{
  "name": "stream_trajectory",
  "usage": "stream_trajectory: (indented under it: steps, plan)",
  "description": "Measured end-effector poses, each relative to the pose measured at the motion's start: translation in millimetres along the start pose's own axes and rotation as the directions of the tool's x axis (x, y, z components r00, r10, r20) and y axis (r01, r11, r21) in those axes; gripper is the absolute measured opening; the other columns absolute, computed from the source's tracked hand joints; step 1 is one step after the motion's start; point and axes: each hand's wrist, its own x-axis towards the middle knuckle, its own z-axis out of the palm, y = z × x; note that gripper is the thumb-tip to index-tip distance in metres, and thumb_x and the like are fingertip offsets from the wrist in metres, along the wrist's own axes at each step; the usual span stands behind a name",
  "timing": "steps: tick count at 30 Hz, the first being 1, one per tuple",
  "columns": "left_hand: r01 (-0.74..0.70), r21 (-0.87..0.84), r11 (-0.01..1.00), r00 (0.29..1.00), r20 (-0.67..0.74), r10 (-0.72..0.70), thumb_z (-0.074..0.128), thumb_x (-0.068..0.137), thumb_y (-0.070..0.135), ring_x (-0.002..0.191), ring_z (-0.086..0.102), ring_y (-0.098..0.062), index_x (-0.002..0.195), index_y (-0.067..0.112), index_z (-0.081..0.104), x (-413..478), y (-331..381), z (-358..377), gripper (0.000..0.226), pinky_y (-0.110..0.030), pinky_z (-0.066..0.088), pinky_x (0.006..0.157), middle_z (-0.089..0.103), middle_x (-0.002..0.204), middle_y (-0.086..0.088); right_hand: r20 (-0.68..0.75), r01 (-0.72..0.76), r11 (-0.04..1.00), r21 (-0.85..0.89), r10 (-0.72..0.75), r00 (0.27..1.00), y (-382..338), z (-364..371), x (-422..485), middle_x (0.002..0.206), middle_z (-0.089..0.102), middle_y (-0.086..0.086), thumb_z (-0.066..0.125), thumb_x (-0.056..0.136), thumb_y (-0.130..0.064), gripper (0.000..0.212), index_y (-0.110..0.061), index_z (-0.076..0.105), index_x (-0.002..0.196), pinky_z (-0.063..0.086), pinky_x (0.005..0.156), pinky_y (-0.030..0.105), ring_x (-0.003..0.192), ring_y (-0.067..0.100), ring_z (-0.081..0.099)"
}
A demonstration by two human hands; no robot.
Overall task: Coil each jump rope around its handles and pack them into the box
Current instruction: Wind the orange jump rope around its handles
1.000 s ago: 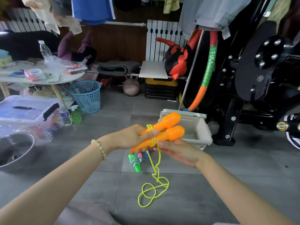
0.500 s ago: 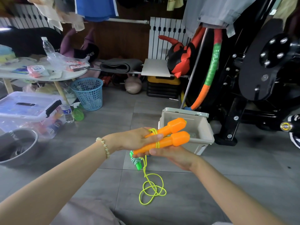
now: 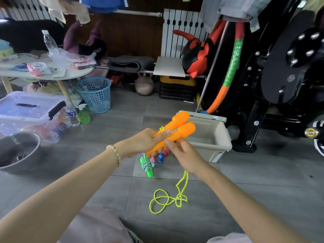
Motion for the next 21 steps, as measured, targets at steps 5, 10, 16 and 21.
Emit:
stream_trajectory:
  steps: [5, 10, 16, 21]
  plan:
    - [-0.029, 0.016, 0.999, 0.986, -0.166, 0.031, 0.046, 0.093, 0.052, 0.041, 0.048, -0.015, 0.065, 0.007, 0.057, 7, -2, 3, 0.055, -0.02, 0.04, 0.038, 0.056, 0.053, -0.005, -0.2, 0.012, 0.986, -0.165, -0.045, 0.979, 2, 2, 5, 0.048, 0.05, -0.015, 0.054, 0.093, -0.037, 0.026, -0.022, 0.058, 0.071, 0.031, 0.051, 0.018, 0.051, 0.002, 0.045]
    - [-0.056, 0.01, 0.998, 0.962, -0.268, 0.057, 0.047, 0.093, 0.05, 0.037, 0.047, -0.014, 0.061, 0.007, 0.056, 11, 0, 4, 0.055, -0.02, 0.039, 0.038, 0.055, 0.048, -0.002, -0.306, 0.041, 0.925, -0.377, -0.166, 0.937, -9, 2, 3, 0.05, 0.043, 0.0, 0.057, 0.091, -0.037, 0.035, -0.01, 0.054, 0.069, 0.027, 0.051, 0.031, 0.052, 0.014, 0.039]
    - [-0.02, 0.029, 0.999, 0.962, -0.271, 0.027, 0.048, 0.093, 0.05, 0.036, 0.045, -0.015, 0.068, 0.0, 0.055, 6, -5, -9, 0.056, -0.019, 0.037, 0.037, 0.055, 0.055, -0.009, 0.13, 0.242, 0.322, -0.915, -0.333, 0.934, -25, -11, -2, 0.1, 0.062, 0.0, 0.054, 0.093, -0.022, 0.016, -0.017, 0.055, 0.108, 0.039, 0.061, 0.032, 0.091, 0.025, 0.062]
    - [0.043, 0.112, 0.993, 0.995, -0.095, -0.032, 0.04, 0.095, 0.051, 0.033, 0.045, -0.011, 0.06, 0.007, 0.052, -4, 1, -7, 0.058, -0.019, 0.04, 0.039, 0.053, 0.041, 0.002, 0.449, 0.554, 0.019, -0.832, -0.563, 0.694, -39, -46, 12, 0.067, 0.063, -0.005, 0.084, 0.061, -0.013, 0.027, -0.019, 0.069, 0.083, 0.032, 0.037, 0.018, 0.055, 0.016, 0.063]
